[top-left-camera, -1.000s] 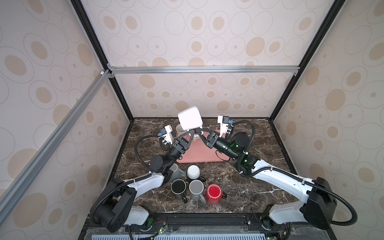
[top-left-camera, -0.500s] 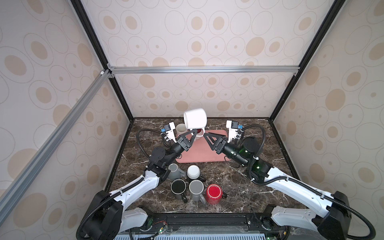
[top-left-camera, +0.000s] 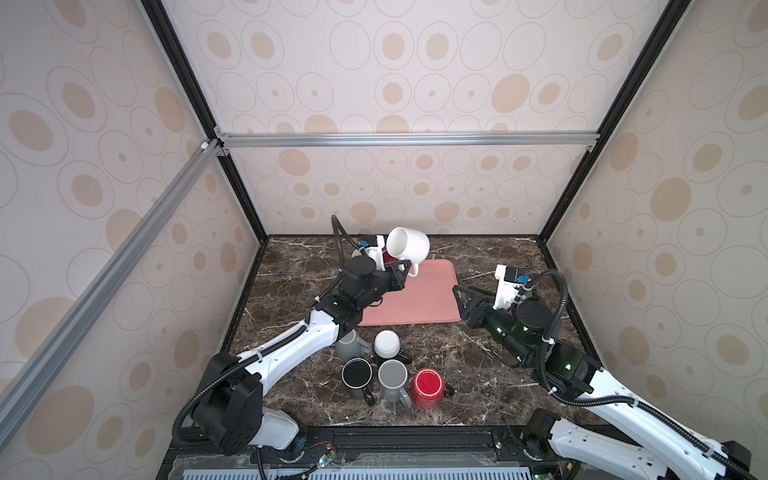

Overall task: Turn the mug right side up
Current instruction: 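Carry the upright small white mug onto the tray with the left gripper while right withdraws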

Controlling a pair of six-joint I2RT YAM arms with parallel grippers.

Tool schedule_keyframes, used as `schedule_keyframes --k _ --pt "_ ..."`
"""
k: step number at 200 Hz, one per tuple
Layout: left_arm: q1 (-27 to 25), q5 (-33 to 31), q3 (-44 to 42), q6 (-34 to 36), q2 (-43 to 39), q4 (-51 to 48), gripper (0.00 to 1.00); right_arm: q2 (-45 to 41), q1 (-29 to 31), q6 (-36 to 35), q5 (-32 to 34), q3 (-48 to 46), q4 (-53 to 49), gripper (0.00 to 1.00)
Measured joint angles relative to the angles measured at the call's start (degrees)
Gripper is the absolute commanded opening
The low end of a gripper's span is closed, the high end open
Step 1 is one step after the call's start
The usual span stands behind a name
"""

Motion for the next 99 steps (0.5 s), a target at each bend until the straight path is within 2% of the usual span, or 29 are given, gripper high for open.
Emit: schedule_keyframes --k 99 --pt "-1.8 -11.2 31.6 8.9 32.0 -23.4 0.0 -8.7 0.0 -1.0 11.1 -1.0 -11.6 0.53"
